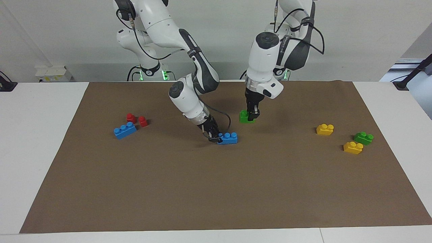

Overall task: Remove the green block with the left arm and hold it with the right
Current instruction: 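Pull the green brick away with the left gripper while the right gripper pulls blue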

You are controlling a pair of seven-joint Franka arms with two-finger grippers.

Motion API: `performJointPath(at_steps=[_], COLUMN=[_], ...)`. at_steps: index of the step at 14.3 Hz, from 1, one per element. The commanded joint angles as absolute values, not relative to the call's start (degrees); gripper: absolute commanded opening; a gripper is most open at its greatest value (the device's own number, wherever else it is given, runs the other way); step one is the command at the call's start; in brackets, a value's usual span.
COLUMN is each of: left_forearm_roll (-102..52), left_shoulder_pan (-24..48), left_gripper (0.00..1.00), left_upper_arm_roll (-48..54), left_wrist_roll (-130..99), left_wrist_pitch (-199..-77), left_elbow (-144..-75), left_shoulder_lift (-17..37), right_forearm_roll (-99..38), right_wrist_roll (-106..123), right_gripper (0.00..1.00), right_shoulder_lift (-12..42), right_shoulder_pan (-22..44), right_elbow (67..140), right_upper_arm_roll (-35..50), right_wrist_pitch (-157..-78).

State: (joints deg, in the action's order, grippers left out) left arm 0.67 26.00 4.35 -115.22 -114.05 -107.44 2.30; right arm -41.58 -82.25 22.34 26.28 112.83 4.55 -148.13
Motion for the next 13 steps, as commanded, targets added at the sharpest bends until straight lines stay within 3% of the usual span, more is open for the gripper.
performJointPath(at_steps=[1,4,6,9,13], left_forearm_roll=[-2.5,-2.7,-2.7,-2.7,-1.9], left_shoulder_pan=[19.0,12.3,8.2,2.0,-1.6], left_gripper=[0.00,0.00,0.00,0.00,0.00], left_upper_arm_roll=[4.4,4.0,3.8,3.8,3.6], left_wrist_roll=[-101.7,-84.8,-74.4,-61.0,-56.4], left_wrist_pitch=[-108.7,-103.9,-103.4,-106.2,-116.3], left_elbow=[-107.9,-106.8,-106.4,-106.8,-106.8], left_shoulder_lift=[-2.7,-4.1,-4.0,-3.3,4.8], right_forearm_roll=[-39.4,-31.6,-31.1,-29.8,-29.7], right_wrist_roll=[-73.9,-65.3,-56.0,-49.1,-43.1], right_gripper=[0.00,0.00,0.00,0.00,0.00], right_shoulder_lift=[18.7,13.1,12.2,12.5,16.9], right_shoulder_pan=[17.5,6.2,-1.5,-10.2,-14.5], right_elbow=[110.1,109.8,109.7,111.8,111.7], right_upper_arm_roll=[4.5,4.7,4.5,4.5,4.6], right_wrist_pitch=[-135.9,-123.5,-116.4,-115.5,-116.3])
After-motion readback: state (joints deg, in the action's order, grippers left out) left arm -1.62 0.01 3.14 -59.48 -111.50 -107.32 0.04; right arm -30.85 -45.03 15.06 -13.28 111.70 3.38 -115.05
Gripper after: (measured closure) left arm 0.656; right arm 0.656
